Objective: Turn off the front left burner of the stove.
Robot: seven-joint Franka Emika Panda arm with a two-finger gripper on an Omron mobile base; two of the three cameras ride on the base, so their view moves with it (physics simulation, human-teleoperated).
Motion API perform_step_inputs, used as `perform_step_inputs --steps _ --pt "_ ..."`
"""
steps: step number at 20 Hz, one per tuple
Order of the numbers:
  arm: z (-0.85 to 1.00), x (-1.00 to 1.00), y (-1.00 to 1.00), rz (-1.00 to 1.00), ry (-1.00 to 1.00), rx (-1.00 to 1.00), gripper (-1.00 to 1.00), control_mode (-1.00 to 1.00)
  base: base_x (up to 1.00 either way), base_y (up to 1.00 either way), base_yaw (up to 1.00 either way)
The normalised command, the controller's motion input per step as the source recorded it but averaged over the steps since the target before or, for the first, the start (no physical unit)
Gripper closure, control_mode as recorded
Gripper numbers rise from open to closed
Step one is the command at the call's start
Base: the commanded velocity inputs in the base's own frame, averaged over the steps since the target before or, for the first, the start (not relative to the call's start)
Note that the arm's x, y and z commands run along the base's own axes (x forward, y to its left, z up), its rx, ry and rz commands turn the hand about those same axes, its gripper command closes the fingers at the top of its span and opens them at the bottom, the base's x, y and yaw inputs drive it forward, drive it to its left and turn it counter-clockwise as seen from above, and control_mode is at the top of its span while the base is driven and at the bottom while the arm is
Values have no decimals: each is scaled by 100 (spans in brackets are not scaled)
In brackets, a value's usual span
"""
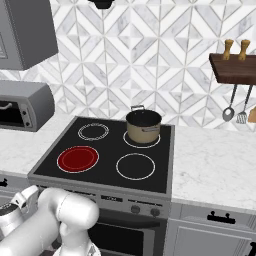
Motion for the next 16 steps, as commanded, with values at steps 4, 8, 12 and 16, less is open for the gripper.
perform_step_inputs --steps 4,8,12,16 --pt "-28 0 36 0 0 -1 -100 -100 0 0 0" --pt "0 6 16 0 0 0 -100 -100 0 0 0" --pt "0 3 2 0 0 0 -100 -100 0 0 0" --pt "0 0 0 0 0 0 100 -100 0 0 0"
